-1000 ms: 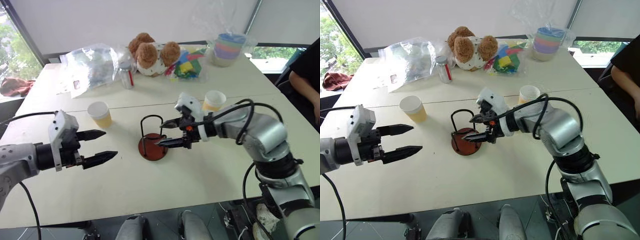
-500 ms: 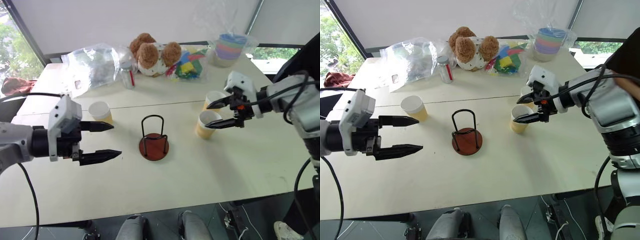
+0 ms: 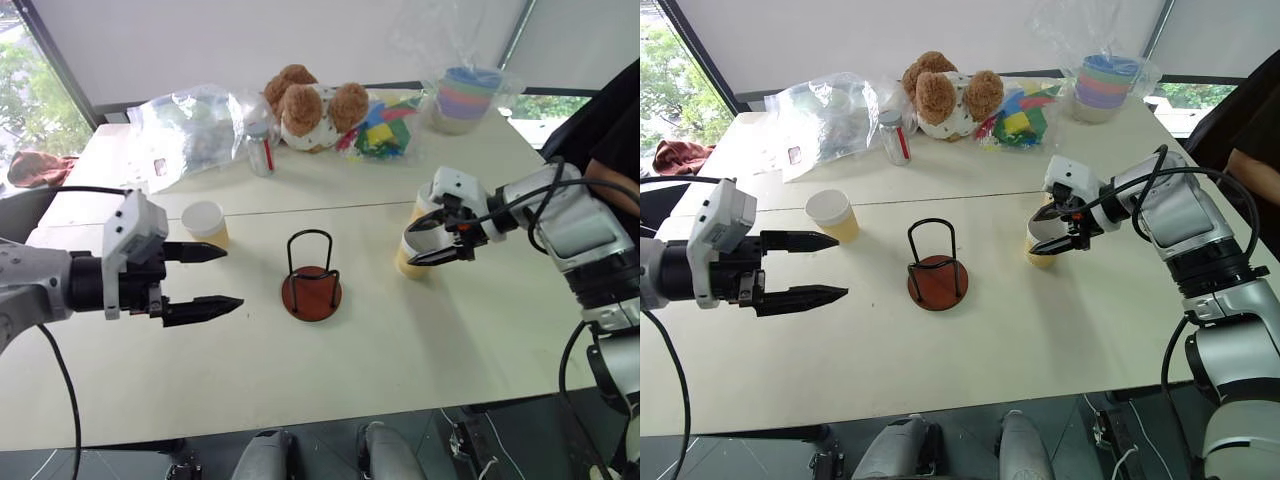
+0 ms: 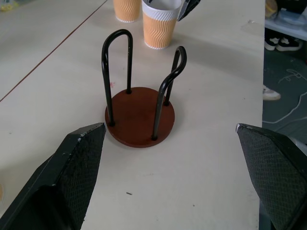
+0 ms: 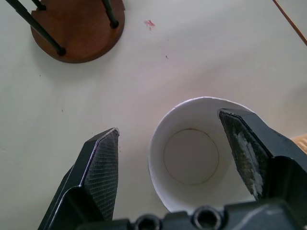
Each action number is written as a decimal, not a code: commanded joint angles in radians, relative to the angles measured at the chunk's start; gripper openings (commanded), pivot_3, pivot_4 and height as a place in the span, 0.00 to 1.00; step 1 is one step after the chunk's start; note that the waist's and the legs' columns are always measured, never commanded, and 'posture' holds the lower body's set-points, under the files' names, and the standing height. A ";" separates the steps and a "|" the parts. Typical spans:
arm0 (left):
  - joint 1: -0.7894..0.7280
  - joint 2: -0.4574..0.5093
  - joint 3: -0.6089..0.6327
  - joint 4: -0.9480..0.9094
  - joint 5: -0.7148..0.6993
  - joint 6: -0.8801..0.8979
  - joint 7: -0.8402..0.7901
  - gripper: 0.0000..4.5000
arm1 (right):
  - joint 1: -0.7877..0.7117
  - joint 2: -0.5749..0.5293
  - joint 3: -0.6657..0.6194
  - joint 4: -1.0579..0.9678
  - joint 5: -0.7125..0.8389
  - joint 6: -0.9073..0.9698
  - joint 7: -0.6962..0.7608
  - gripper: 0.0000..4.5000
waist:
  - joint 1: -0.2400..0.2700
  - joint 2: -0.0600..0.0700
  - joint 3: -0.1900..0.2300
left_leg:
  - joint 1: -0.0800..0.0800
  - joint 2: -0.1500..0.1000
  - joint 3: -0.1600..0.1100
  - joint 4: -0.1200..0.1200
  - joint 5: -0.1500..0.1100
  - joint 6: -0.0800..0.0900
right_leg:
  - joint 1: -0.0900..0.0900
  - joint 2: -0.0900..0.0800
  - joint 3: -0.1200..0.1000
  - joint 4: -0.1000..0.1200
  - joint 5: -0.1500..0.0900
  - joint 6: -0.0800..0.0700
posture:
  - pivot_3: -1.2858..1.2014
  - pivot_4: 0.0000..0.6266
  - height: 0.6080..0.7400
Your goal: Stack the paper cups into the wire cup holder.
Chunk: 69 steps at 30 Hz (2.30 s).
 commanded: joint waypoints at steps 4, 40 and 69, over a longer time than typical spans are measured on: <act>0.003 -0.006 0.026 -0.005 0.012 -0.026 0.000 1.00 | 0.033 -0.030 -0.047 -0.074 0.001 0.039 0.012 0.80 | 0.002 0.000 0.000 | 0.000 0.000 0.000 0.000 0.000 0.000 | 0.000 0.000 0.000 0.000 0.000 0.000 | 0.52 0.24 1.00; 0.135 -0.069 0.090 -0.042 0.085 -0.044 0.036 1.00 | -0.373 0.124 0.091 -0.085 0.350 -0.161 0.214 0.01 | -0.001 0.001 0.001 | 0.000 -0.001 -0.002 0.001 0.000 -0.001 | 0.000 -0.004 0.000 0.001 0.000 0.000 | 0.52 0.24 1.00; 0.091 -0.100 0.076 -0.066 0.022 -0.042 0.071 1.00 | -0.408 0.207 0.045 0.156 0.188 -0.240 0.154 0.74 | -0.003 0.002 0.001 | 0.000 0.000 -0.002 -0.001 0.001 -0.003 | -0.001 -0.004 0.001 0.002 0.000 0.000 | 0.52 0.24 1.00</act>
